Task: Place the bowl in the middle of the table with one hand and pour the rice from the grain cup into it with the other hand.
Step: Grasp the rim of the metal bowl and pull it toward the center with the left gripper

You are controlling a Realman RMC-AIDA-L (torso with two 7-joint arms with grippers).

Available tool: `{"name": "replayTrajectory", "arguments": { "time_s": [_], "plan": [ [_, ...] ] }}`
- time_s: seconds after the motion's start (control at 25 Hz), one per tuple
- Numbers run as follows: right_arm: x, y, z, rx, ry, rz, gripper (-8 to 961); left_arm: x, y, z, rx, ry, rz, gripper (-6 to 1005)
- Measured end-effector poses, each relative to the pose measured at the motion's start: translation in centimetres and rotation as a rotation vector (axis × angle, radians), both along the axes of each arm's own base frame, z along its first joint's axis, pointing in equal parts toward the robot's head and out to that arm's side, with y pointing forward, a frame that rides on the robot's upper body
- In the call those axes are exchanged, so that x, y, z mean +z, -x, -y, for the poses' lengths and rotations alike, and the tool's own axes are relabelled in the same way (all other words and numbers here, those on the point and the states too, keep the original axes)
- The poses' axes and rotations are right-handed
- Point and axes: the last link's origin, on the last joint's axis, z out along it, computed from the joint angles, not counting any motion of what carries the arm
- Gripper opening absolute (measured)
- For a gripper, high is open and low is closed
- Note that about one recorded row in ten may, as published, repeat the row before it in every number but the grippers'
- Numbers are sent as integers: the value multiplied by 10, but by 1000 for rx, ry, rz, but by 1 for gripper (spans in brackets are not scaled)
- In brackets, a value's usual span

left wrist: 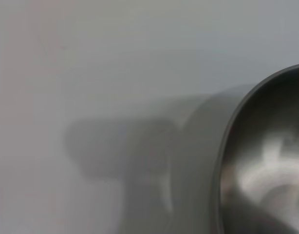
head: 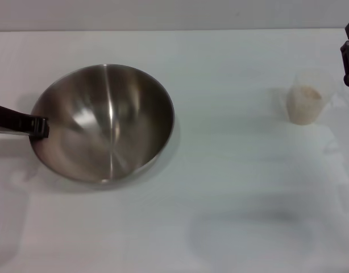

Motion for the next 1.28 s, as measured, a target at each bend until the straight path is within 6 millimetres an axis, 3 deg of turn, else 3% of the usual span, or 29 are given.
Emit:
{"name": "replayTrajectory", "arguments": {
  "time_s": [0.48, 1.28],
  "plan": [
    [0, -2, 2, -5, 0, -1, 461, -2, -13, -9, -52, 6, -22, 30],
    [1, -2, 1, -7, -3, 5, 460, -16, -35, -26, -167, 72, 67, 6]
  ]
}}
